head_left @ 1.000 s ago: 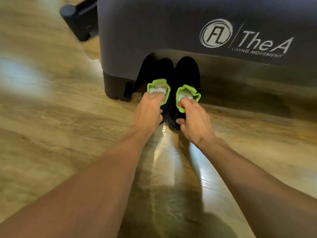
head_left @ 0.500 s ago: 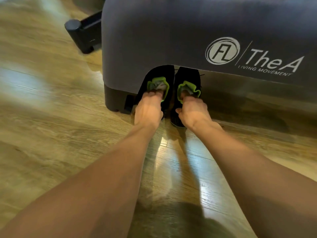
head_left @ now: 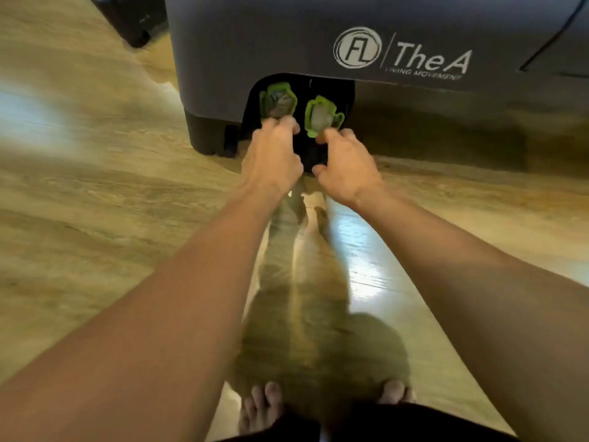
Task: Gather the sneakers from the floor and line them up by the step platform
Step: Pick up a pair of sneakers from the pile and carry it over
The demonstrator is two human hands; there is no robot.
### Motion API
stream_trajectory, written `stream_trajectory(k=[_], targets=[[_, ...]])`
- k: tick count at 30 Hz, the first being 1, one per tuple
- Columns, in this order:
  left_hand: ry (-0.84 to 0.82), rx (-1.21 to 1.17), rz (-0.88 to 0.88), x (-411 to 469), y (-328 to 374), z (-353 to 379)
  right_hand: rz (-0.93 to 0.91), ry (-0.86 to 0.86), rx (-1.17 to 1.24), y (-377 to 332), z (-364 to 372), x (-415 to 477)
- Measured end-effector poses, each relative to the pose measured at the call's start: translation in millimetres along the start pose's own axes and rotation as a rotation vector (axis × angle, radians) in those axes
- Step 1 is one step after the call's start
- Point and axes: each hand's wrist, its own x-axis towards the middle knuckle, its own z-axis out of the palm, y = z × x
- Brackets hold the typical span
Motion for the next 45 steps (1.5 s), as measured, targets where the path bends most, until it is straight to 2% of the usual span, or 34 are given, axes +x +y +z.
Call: stream_trajectory(k=[5, 11, 13, 17, 22, 28, 33, 40, 45], targets=[[0.003, -0.259, -0.060, -74, 62, -96, -0.028, -0.160, 0.143, -42, -111, -98], [-0.120, -0.280, 0.101, -125, 203, -315, -0.041, -0.038, 0.182, -142, -343, -217], [-0.114, -0.229, 0.190, -139, 254, -382, -0.068, 0.040, 0.138, -179, -411, -254], [-0.068, -0.219, 0.478, -180, 365, -523, -0.107, 0.253, 0.078, -243, -551, -352], [-0.048, -0.215, 0.845, -230, 466, -634, -0.073, 0.519, 0.081, -286, -654, -470], [-0.041, -0.302, 1.224, -301, 583, -703, 0.060, 0.861, 0.094, -305, -724, -616], [-0.168, -0.432, 1.482, -399, 676, -717, 0.245, 1.100, 0.020, -304, -747, -750], [-0.377, -0.565, 1.774, -570, 763, -697, 0.534, 1.407, -0.059, -294, -729, -948], [-0.495, -0.667, 1.866, -696, 802, -674, 0.699, 1.534, -0.092, -281, -692, -1074]])
